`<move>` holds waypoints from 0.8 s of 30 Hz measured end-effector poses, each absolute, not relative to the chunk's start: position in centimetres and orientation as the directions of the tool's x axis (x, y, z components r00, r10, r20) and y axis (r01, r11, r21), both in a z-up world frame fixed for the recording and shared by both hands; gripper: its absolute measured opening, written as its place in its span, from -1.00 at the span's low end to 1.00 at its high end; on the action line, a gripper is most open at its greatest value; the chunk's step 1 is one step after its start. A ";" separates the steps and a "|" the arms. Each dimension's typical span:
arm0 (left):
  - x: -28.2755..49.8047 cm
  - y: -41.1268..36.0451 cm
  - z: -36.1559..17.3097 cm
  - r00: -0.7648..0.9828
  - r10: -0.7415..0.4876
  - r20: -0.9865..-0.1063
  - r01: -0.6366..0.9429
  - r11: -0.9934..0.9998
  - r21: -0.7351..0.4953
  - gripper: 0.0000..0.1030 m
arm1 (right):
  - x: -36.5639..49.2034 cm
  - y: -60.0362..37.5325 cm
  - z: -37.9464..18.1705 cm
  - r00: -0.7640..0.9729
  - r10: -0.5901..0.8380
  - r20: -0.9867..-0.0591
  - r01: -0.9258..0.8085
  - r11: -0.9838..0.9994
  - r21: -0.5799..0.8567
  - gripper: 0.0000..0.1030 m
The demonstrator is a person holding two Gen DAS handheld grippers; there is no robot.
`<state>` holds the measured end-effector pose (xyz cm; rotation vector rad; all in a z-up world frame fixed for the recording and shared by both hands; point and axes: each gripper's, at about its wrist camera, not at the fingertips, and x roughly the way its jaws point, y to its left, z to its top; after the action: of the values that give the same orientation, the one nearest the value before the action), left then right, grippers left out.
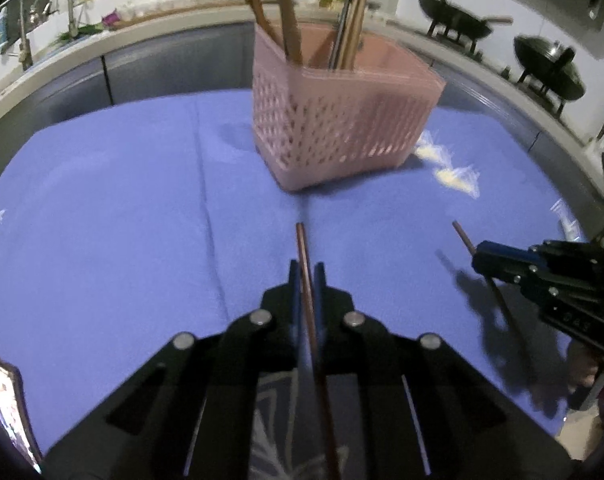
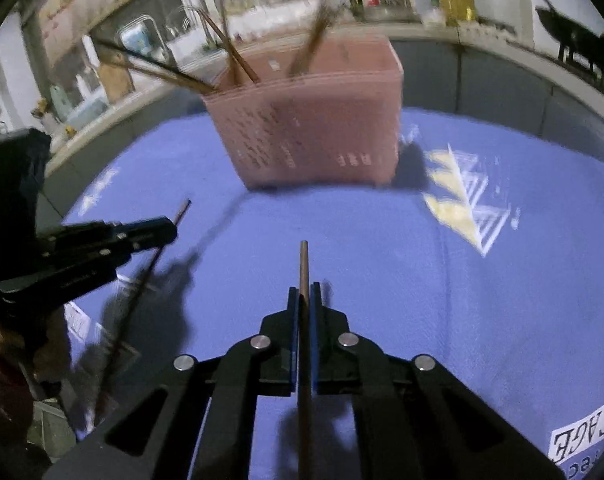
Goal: Organize utensils
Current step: 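Lift both held chopsticks upright toward the pink holder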
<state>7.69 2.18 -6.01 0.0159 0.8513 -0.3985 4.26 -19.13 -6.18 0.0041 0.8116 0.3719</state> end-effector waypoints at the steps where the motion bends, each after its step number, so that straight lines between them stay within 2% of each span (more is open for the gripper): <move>1: 7.3 2.5 -5.3 0.599 -0.352 -0.719 0.353 0.922 -0.158 -0.90 | 3.8 -19.1 -5.4 0.644 0.336 -0.688 -0.331 0.932 0.146 -0.90; 7: 4.6 3.5 -1.9 0.649 -0.411 -0.640 0.381 0.904 -0.195 -0.90 | 1.7 -18.1 -1.4 0.720 0.378 -0.582 -0.368 0.919 0.142 -0.90; 13: 3.2 3.3 0.3 0.672 -0.438 -0.598 0.408 0.892 -0.194 -0.91 | 0.3 -17.4 1.2 0.771 0.395 -0.500 -0.390 0.913 0.119 -0.90; 24: 2.2 2.9 3.0 0.682 -0.485 -0.547 0.443 0.869 -0.219 -0.91 | -0.9 -18.3 3.0 0.806 0.413 -0.424 -0.384 0.910 0.157 -0.90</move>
<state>2.17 2.89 2.96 -0.0711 0.6339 -0.5210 -0.88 -18.26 3.02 0.0648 0.4683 0.4269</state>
